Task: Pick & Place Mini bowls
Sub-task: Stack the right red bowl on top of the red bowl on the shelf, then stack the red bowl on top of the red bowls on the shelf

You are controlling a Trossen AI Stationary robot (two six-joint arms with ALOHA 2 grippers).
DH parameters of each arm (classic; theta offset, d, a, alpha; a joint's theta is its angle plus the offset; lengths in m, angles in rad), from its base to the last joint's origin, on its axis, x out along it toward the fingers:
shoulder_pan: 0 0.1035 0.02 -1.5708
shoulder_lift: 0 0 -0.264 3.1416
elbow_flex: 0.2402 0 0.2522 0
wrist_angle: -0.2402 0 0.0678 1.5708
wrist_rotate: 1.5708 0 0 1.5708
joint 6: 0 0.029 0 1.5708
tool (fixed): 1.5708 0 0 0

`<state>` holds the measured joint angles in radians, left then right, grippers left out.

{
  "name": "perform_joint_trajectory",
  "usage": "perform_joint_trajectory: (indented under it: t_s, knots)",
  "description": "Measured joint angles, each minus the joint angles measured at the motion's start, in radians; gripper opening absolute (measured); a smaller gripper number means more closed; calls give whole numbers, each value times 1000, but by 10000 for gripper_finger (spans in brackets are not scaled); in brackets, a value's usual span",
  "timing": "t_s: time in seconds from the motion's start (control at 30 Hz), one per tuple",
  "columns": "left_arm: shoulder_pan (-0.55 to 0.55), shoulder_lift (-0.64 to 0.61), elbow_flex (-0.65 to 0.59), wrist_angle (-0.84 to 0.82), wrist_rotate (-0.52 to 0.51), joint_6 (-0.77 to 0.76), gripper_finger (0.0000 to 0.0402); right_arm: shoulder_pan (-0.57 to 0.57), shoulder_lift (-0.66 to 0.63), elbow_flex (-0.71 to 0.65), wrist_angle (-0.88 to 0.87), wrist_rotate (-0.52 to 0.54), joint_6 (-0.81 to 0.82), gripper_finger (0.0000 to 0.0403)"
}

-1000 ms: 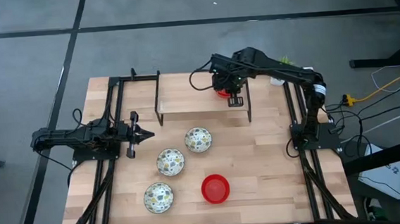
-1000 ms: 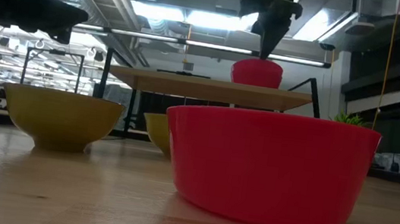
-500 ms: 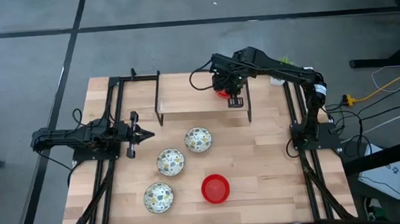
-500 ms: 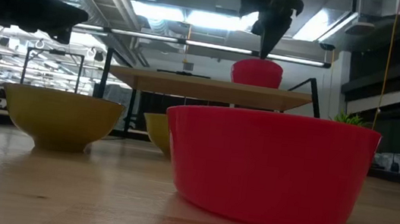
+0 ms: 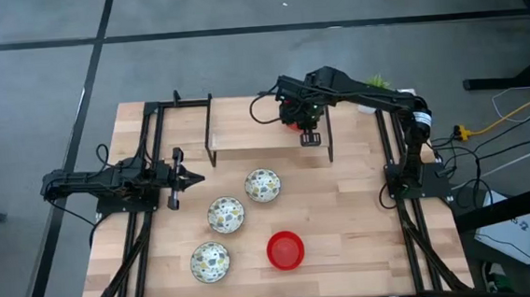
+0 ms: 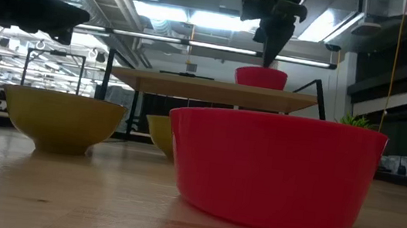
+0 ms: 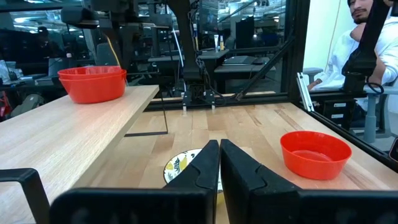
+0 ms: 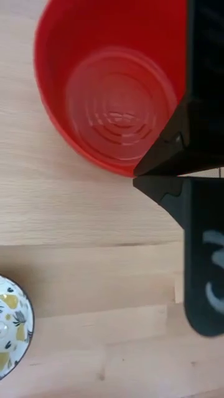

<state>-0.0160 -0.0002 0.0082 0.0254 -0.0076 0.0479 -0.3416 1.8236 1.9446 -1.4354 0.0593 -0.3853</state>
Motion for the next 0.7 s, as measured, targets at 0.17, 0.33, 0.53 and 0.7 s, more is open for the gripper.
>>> perform_joint_trajectory:
  t_s: [0.17,0.33,0.53,0.7]
  knots:
    - [0,0,0,0,0,0,8,0,0,34,-5,4,-7,3]
    - [0,0,0,0,0,0,10,2,0,80,-48,54,-3,4]
    - [0,0,0,0,0,0,13,51,-22,110,-66,29,53,17]
    - [0,0,0,0,0,0,10,119,-66,111,-96,-13,79,31]
